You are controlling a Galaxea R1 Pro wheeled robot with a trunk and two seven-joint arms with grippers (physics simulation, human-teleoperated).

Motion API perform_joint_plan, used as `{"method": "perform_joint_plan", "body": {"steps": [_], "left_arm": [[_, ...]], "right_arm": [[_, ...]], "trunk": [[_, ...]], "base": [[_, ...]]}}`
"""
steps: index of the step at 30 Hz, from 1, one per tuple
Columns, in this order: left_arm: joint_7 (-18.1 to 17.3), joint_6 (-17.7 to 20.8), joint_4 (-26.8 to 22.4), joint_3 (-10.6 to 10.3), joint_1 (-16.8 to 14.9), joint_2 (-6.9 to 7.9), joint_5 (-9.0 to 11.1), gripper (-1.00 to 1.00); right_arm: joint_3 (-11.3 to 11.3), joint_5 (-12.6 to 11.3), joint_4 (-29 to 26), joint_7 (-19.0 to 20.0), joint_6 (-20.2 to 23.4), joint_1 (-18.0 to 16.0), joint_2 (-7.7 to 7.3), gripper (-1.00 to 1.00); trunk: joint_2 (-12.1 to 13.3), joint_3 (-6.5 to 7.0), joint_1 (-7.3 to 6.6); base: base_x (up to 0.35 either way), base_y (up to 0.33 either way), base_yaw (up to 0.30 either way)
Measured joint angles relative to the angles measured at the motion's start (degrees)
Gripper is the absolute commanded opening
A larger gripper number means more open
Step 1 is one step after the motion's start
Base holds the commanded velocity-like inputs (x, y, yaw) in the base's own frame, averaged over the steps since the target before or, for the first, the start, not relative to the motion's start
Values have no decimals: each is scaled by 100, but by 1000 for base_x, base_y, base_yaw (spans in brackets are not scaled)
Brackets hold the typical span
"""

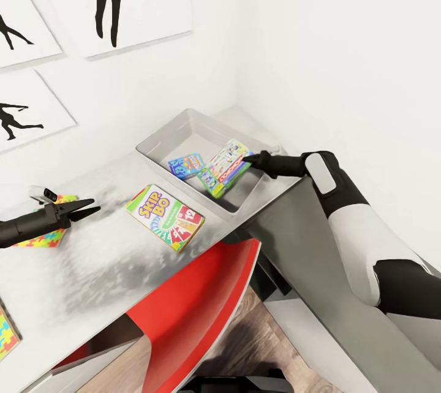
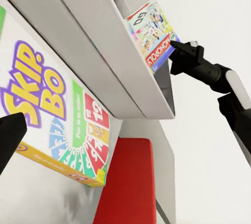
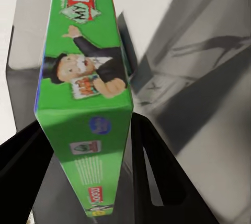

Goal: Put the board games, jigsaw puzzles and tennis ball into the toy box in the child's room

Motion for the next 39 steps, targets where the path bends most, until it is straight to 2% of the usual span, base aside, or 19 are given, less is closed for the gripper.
{"method": "perform_joint_plan", "body": {"steps": [2, 9, 12, 14, 16, 28, 39], "left_arm": [[0, -1, 1, 4, 0, 4, 0, 100], [-18, -1, 1, 21, 1, 8, 13, 100], [-25, -1, -3, 25, 0, 15, 17, 100], [-26, -1, -6, 31, 1, 16, 17, 100], [-26, -1, -7, 33, 1, 18, 18, 100], [-35, 7, -16, 35, 1, 26, 27, 100], [-48, 12, -40, 35, 1, 34, 27, 100]], "right_arm": [[-65, 5, -1, 2, 12, 0, 5, -100], [-66, 11, 1, -105, 93, 0, 19, -100], [-69, -6, 18, -197, 187, -20, 74, -100], [-71, 45, 28, -414, 245, -33, 92, -100], [-74, -24, 36, -471, 262, -48, 104, -100], [-70, -4, 39, -620, 448, -90, 127, -100], [-76, -12, 51, -721, 461, -292, 126, -100]], "trunk": [[0, 0, 0], [0, 0, 0], [0, 0, 0], [0, 0, 0], [0, 0, 0], [0, 0, 0], [0, 0, 0]], "base": [[0, 0, 0], [0, 0, 0], [0, 0, 0], [0, 0, 0], [0, 0, 0], [0, 0, 0], [0, 0, 0]]}}
